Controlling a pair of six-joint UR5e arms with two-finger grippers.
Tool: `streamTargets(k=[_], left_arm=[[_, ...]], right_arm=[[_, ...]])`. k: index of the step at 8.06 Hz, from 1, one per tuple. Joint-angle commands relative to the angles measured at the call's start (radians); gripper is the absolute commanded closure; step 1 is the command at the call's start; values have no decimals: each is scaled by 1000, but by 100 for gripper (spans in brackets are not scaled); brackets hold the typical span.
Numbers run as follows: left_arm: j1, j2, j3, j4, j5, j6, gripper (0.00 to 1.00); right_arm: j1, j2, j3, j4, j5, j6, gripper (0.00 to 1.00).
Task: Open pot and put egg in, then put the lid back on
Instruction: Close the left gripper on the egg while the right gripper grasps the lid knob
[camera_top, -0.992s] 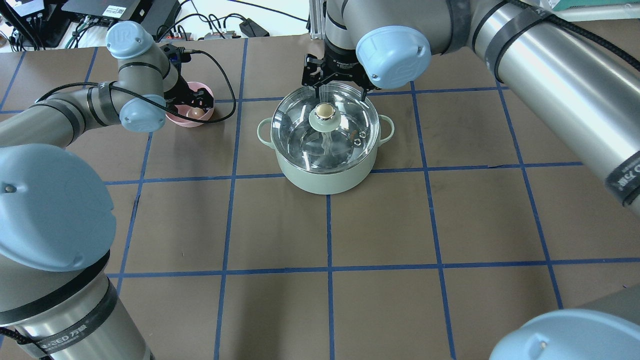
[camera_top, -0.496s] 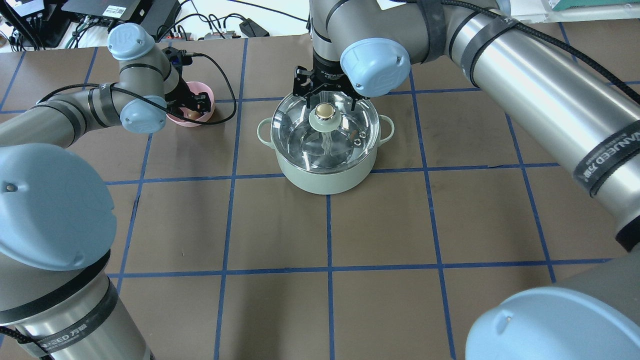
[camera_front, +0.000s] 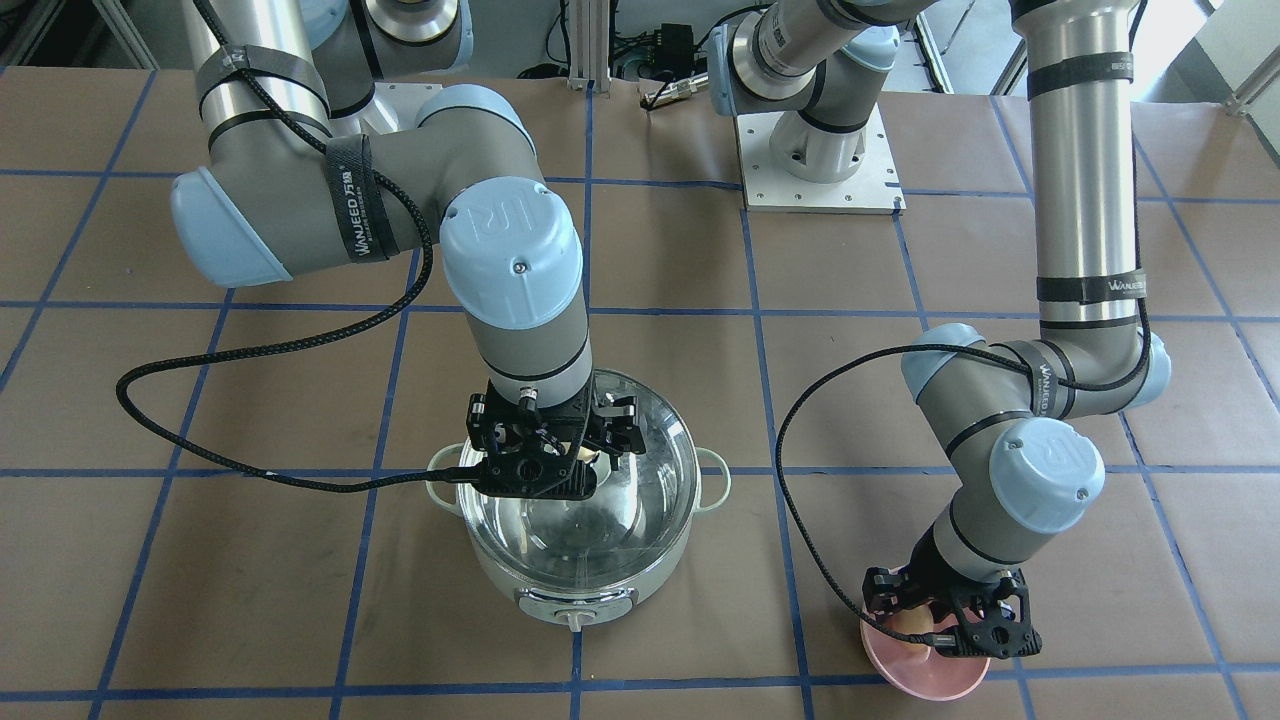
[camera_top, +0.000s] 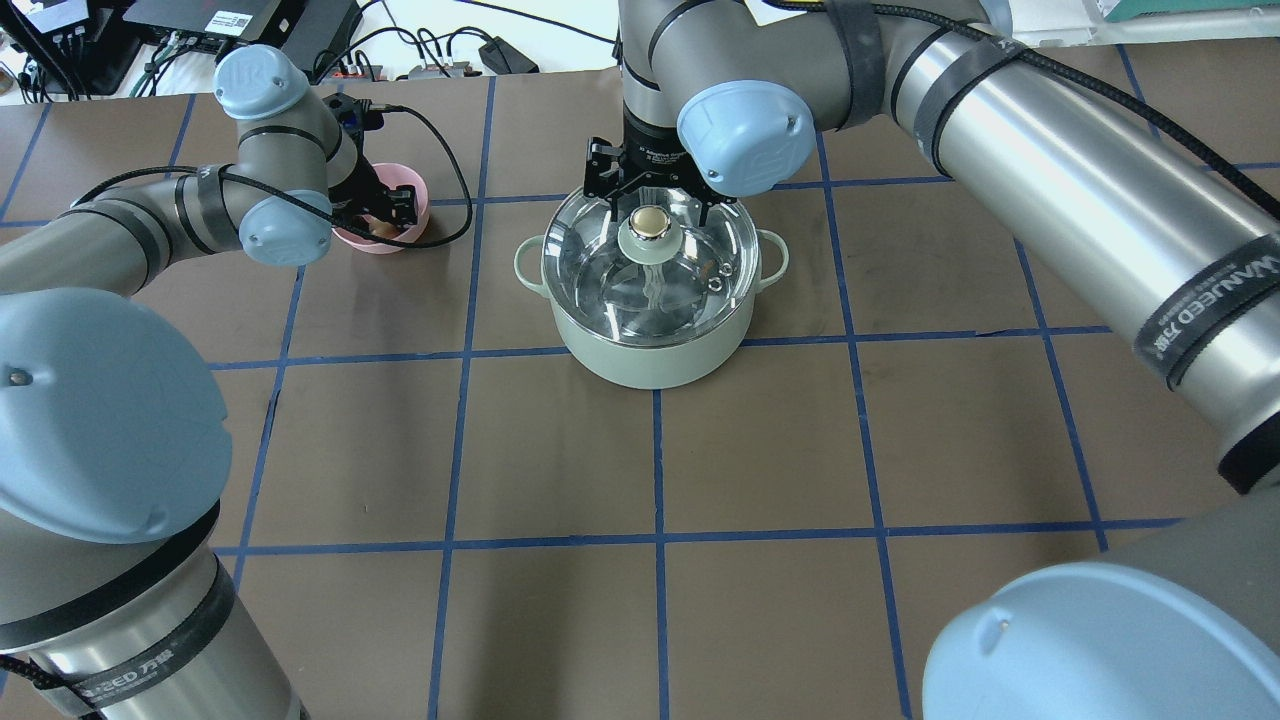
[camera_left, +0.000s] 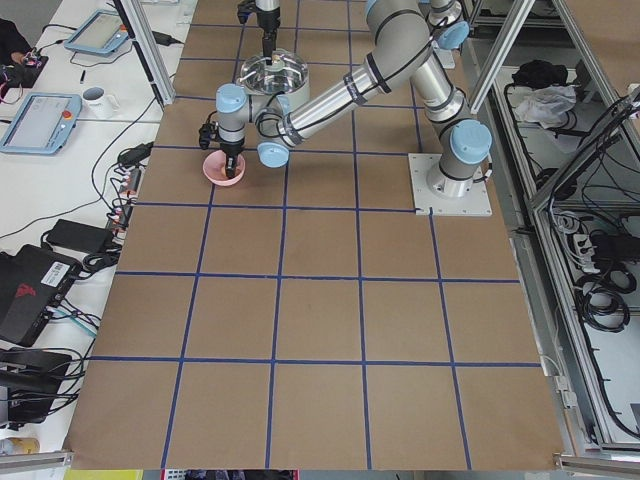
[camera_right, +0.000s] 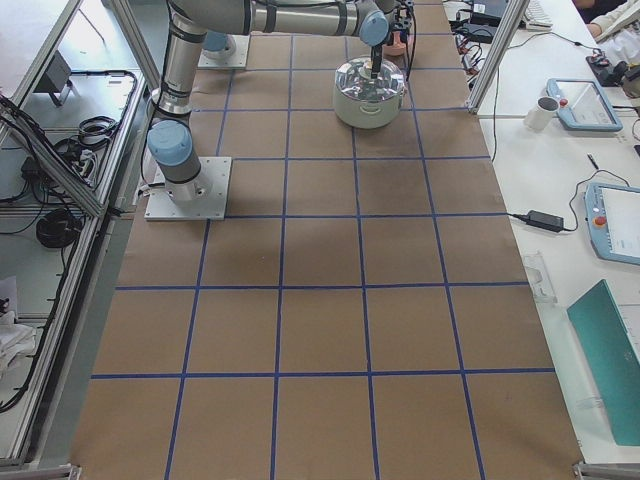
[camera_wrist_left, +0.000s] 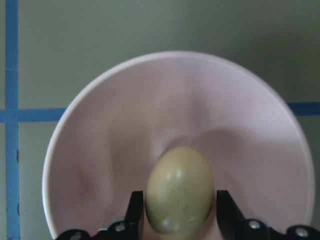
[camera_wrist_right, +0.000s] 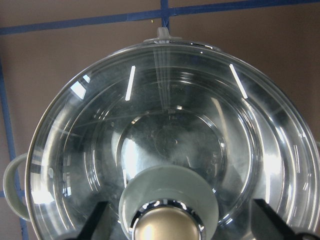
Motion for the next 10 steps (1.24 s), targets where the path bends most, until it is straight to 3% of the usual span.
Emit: streamTargets(k=[1, 5, 7, 8, 9, 10], left_arm=[[0, 7, 0, -2, 1, 7, 57], [0, 18, 0, -5, 0, -3, 88], [-2, 74, 0, -11, 0, 4, 90], [-3, 125, 0, -37, 1, 7, 90], [-11, 181, 0, -117, 1, -6, 90], [-23, 238, 0, -199, 1, -11, 90]], right_arm=[[0, 7, 1, 3, 5, -1, 5], [8, 7, 3, 14, 6, 0, 5], [9, 8, 6, 17, 9, 0, 5], [9, 7, 8, 34, 18, 0, 9], [8, 1, 8, 57, 20, 0, 20], [8, -2, 6, 83, 20, -3, 47]])
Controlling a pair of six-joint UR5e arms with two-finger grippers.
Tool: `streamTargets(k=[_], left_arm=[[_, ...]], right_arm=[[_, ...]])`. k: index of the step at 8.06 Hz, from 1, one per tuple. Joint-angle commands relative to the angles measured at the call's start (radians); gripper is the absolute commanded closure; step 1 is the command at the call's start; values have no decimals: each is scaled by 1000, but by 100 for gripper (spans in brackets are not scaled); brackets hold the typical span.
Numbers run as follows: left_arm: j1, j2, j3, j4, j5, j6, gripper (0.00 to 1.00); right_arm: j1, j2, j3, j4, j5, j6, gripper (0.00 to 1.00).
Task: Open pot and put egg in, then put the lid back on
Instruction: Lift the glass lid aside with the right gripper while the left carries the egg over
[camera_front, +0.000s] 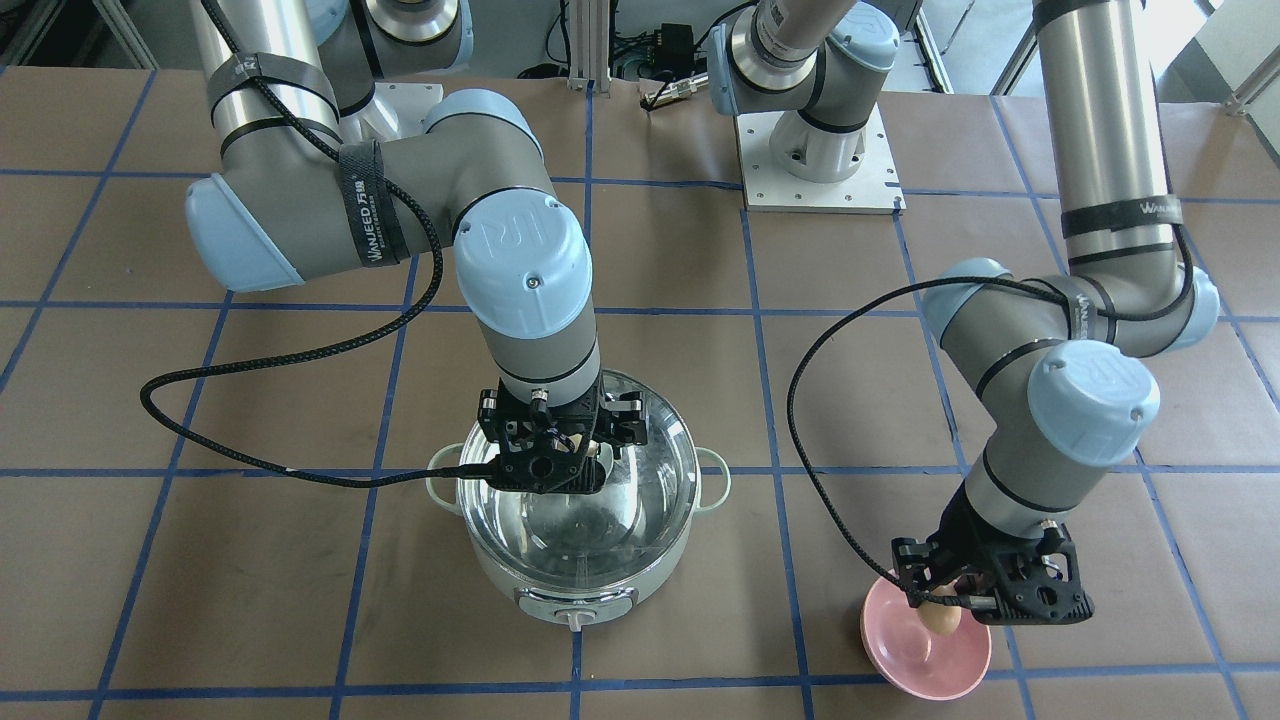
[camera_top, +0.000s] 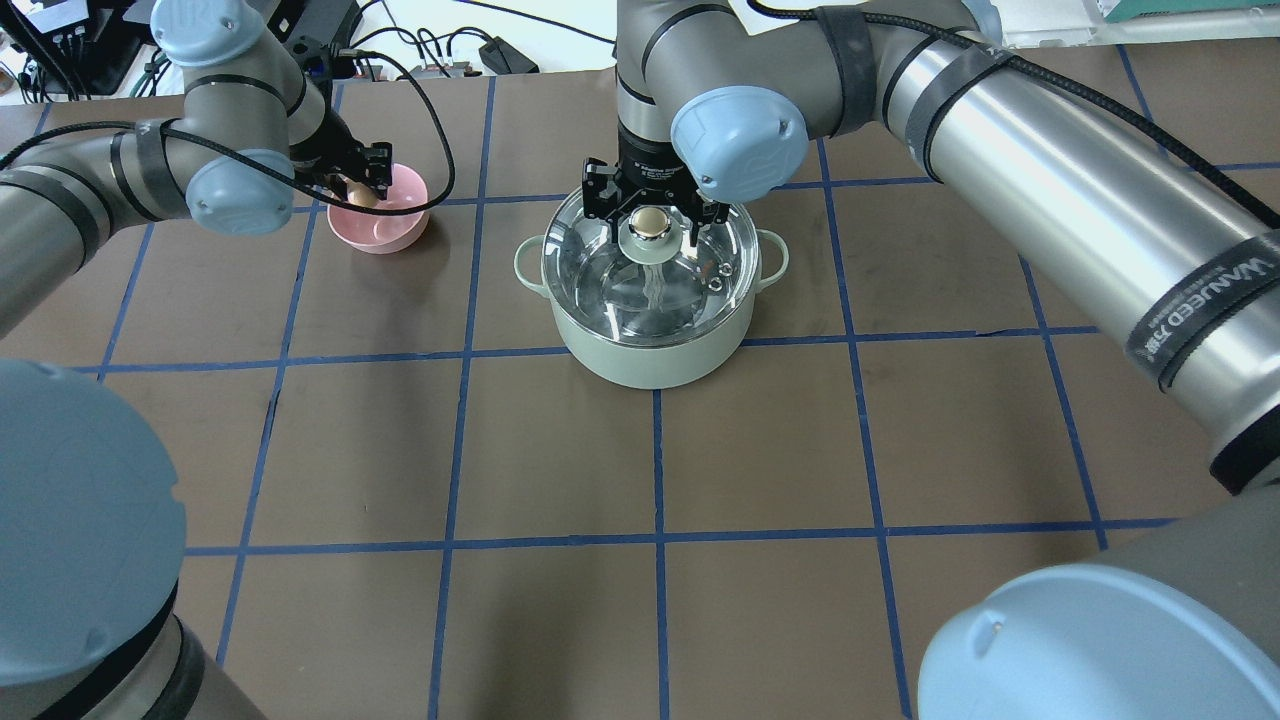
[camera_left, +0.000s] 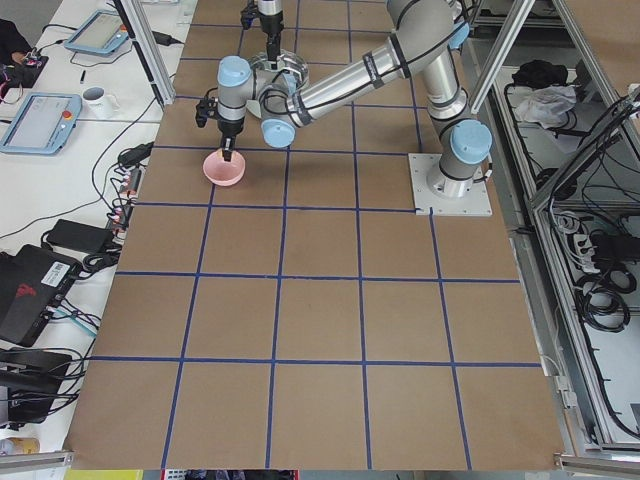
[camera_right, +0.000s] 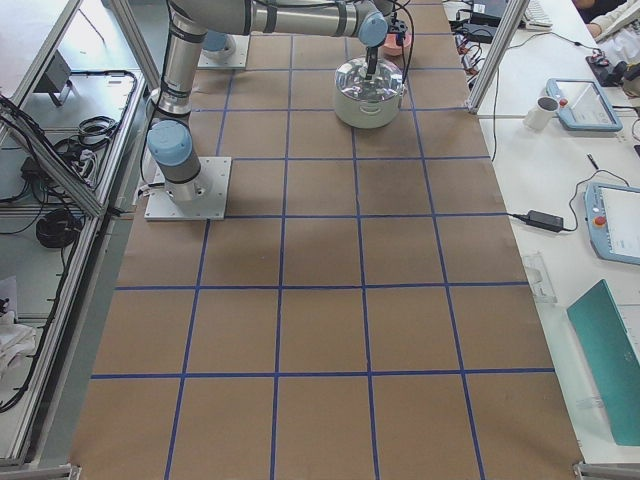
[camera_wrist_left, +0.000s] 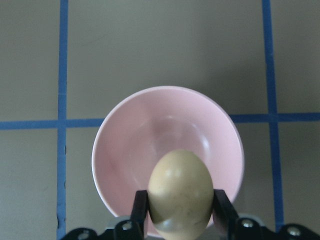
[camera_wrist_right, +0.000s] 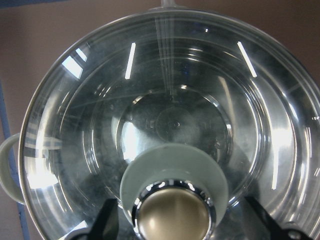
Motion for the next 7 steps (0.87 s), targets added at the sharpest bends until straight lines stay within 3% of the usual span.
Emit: streamTargets(k=[1, 3, 5, 7], left_arm=[[-48, 160, 0, -212, 6, -37, 91], [-107, 251, 1, -344, 11, -164, 91], [-198, 299, 1, -424, 17, -299, 94], [-227, 311, 3, -469, 63, -309, 95]], right_arm=[[-1, -11, -1, 43, 3, -3, 69], [-1, -20, -2, 55, 5, -3, 100], [-1, -71, -5, 97, 5, -12, 100], [-4, -107, -7, 124, 8, -26, 100]])
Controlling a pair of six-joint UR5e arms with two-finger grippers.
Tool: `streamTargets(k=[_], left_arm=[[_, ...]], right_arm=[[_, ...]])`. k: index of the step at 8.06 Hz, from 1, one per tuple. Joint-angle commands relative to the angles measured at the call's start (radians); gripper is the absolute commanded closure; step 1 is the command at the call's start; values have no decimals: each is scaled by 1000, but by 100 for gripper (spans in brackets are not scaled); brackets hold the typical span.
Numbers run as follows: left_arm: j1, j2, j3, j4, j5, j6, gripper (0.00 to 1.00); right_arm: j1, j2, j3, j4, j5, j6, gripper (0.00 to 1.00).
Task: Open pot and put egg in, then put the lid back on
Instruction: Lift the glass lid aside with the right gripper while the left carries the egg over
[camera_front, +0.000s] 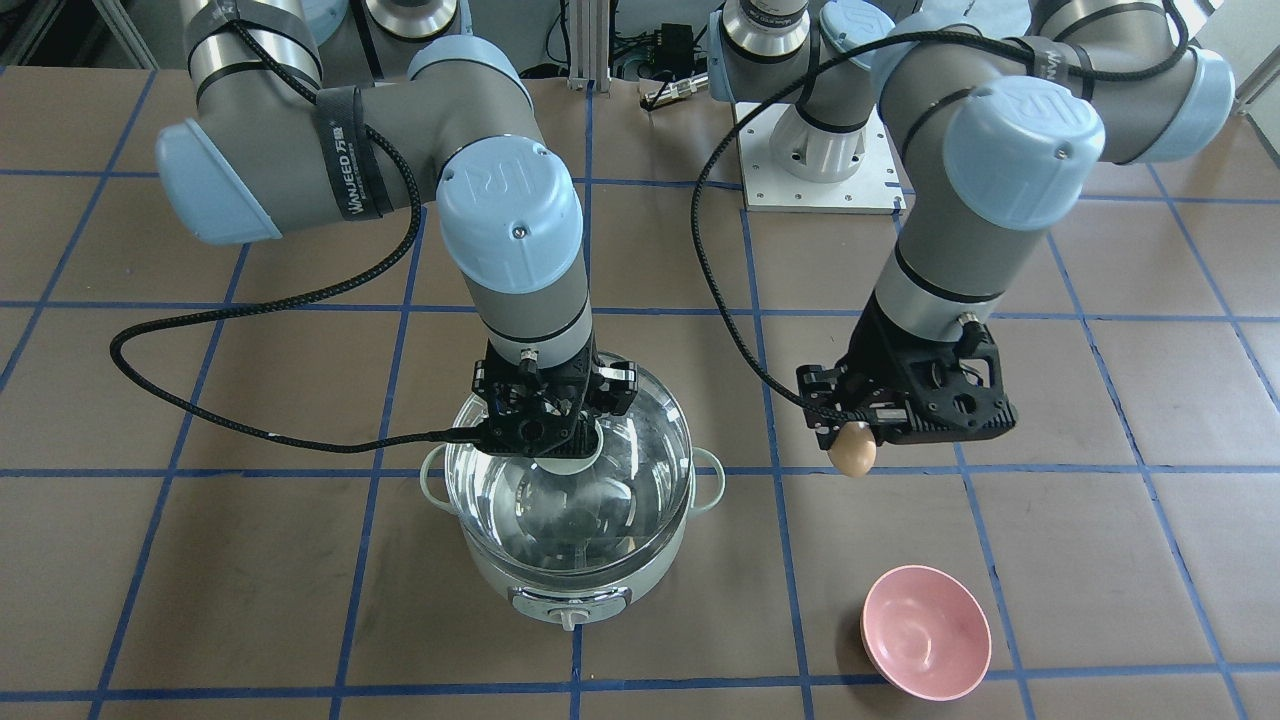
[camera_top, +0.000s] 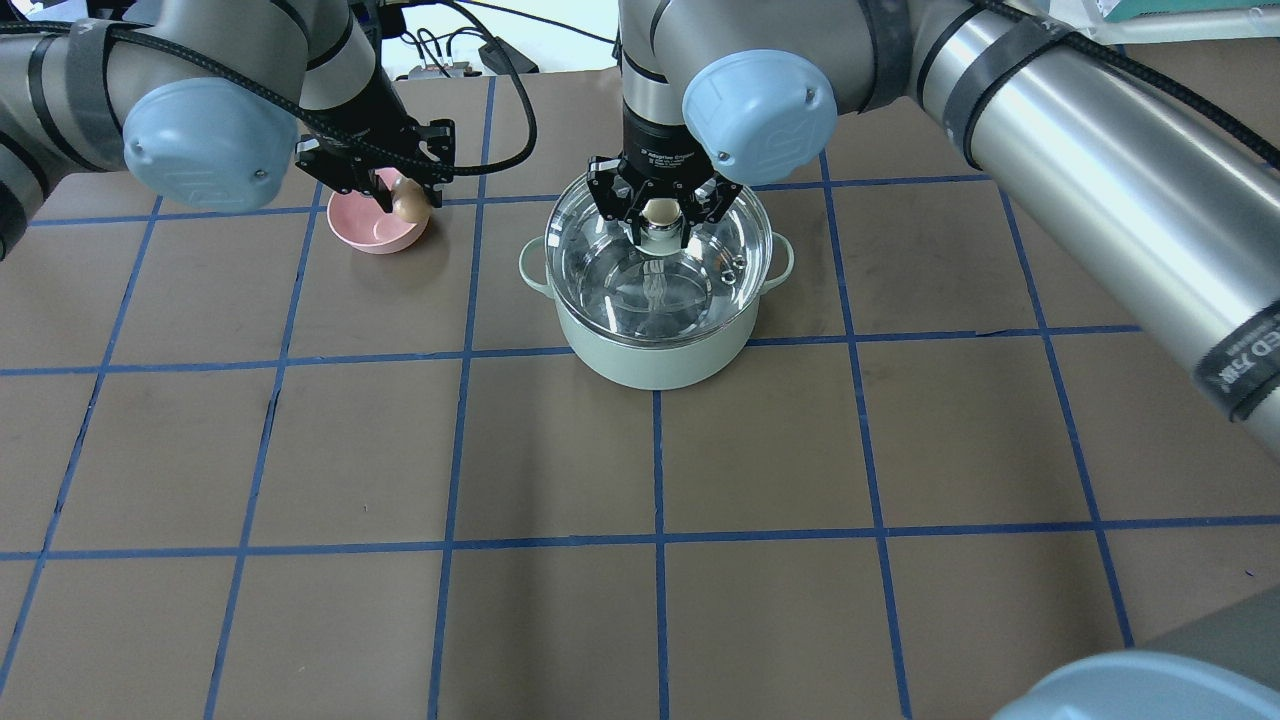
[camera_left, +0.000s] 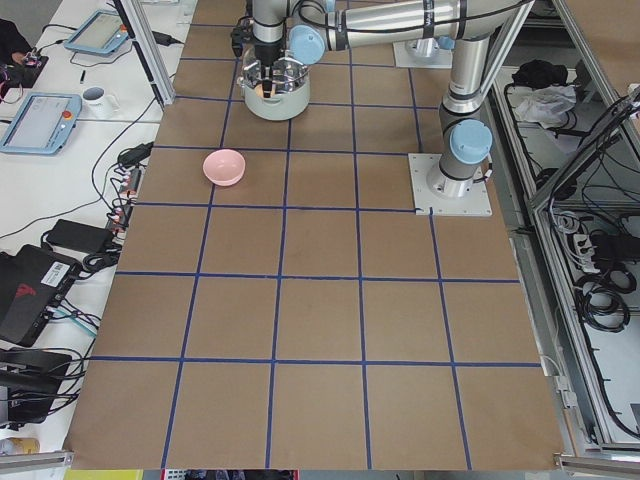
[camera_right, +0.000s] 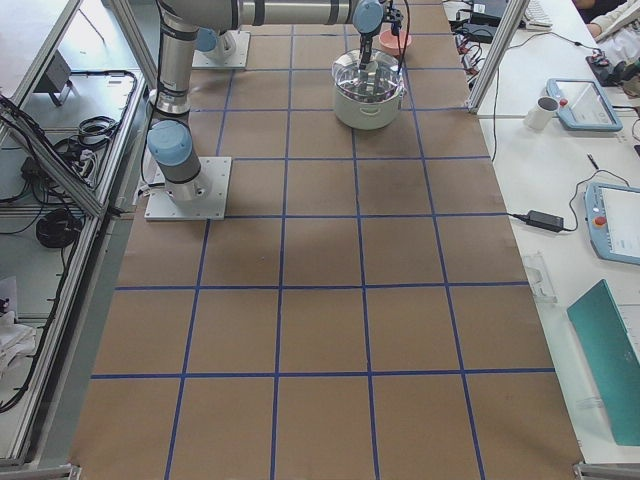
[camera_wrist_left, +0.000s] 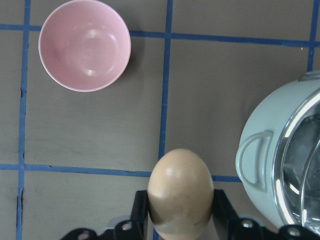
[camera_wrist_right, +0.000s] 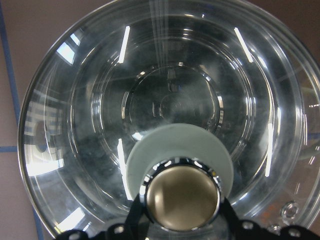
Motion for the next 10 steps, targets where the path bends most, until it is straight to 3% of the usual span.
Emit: streamTargets(k=[1, 4, 6, 8, 10], left_arm=[[-38, 17, 2, -47, 29, -32, 95], [-45, 4, -1, -46, 11, -122, 95], [-67, -22, 1, -8, -50, -167, 99], [-194, -93, 4, 196, -61, -256, 99], [-294, -205, 4, 320, -58, -378, 99]], right_arm=[[-18, -64, -3, 55, -2, -59, 100], [-188, -172, 4, 177, -15, -282, 100], [-302, -216, 7, 245, -36, -407, 100], [-369, -239, 12, 257, -74, -520, 100], [-420, -239, 12, 256, -79, -583, 100]])
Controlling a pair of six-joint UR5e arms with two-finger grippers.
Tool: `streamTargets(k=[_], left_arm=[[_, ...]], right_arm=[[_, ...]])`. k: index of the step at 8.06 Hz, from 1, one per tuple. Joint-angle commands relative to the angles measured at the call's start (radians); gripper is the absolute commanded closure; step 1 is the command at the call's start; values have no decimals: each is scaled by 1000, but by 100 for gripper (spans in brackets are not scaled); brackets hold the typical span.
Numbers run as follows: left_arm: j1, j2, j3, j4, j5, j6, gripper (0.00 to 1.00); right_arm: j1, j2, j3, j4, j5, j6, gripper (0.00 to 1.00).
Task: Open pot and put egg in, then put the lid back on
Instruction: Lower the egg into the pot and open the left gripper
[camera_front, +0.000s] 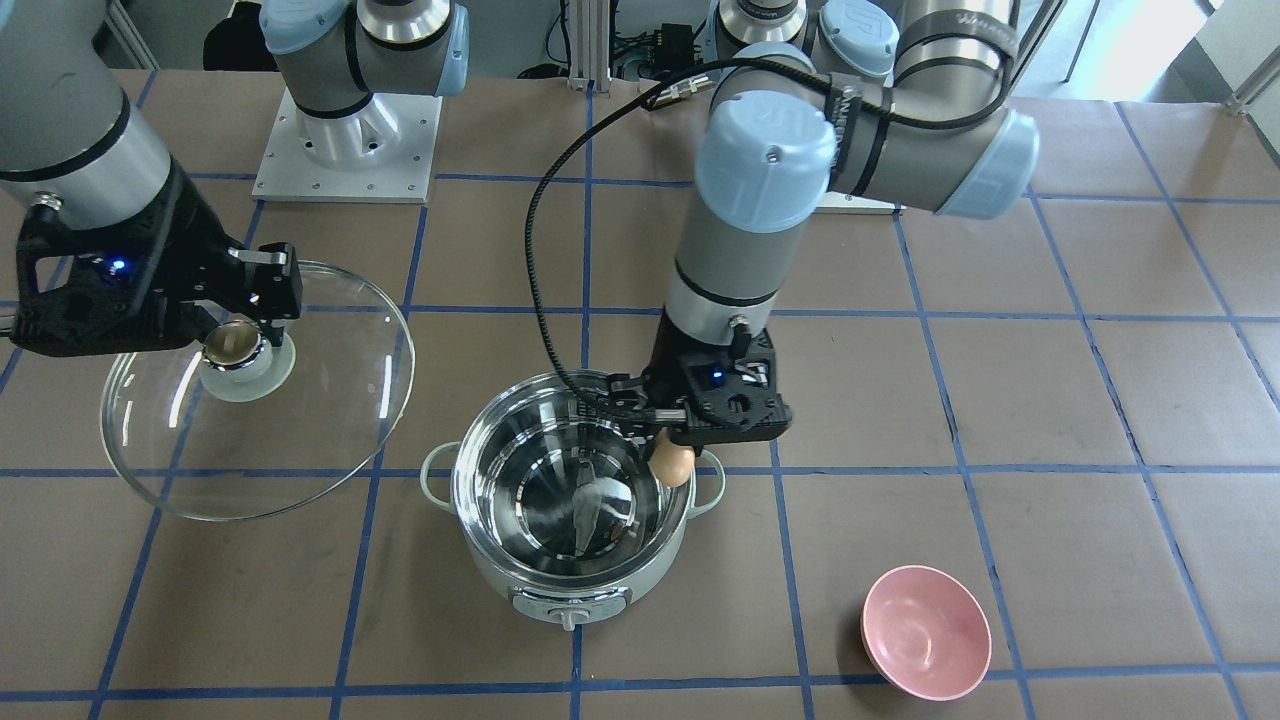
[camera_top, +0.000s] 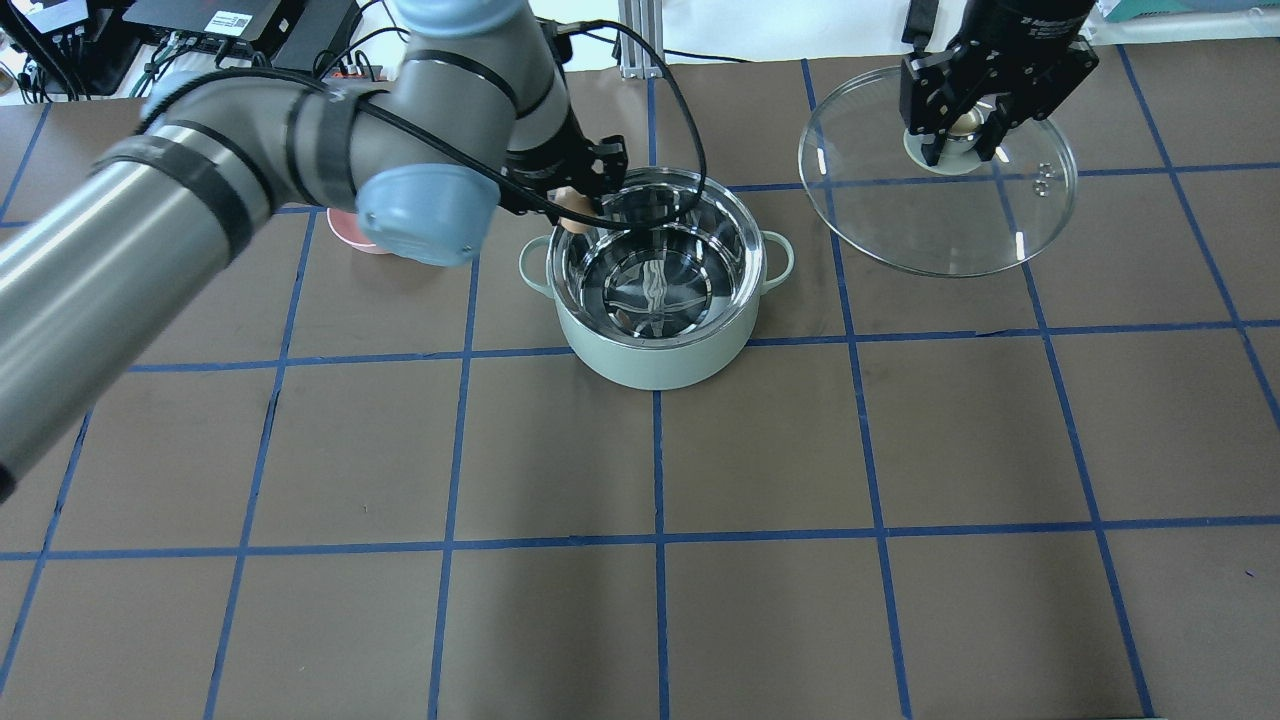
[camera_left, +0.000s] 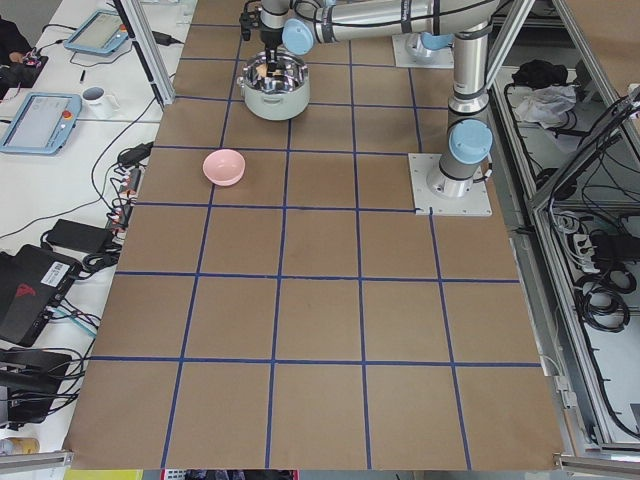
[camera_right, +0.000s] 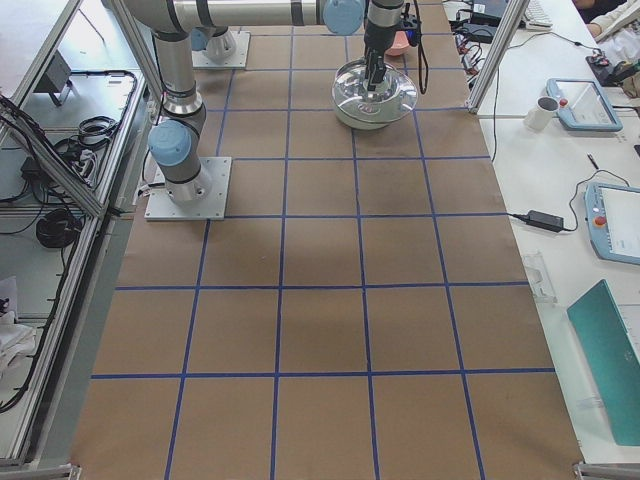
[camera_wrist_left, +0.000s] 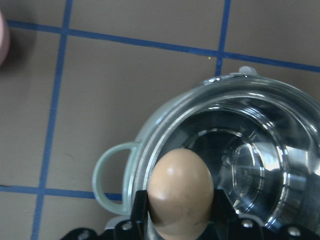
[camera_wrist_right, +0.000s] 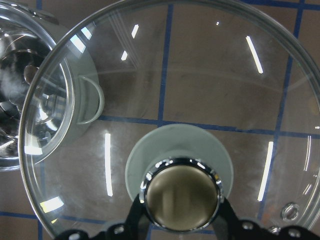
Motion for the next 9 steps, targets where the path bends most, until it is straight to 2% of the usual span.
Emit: streamTargets(k=[1, 2, 3, 4, 5, 9], left_arm=[[-105, -121, 1, 131, 2, -128, 99], [-105, -127, -2, 125, -1, -129, 99], [-105, -128, -2, 116, -1, -135, 86], [-105, -127, -2, 116, 0, -137, 65], [-105, -125, -2, 116, -1, -148, 51], [-108, -101, -1, 120, -12, -182, 12]], right_arm=[[-61, -4, 1, 1, -17, -102, 100], [-67, -9, 2, -2, -24, -113, 100], [-69, -9, 4, -4, -26, -113, 100], [-69, -9, 5, -4, -23, -113, 100], [-70, -9, 10, -4, -22, -113, 100], [-69, -10, 10, -4, -15, -113, 100]])
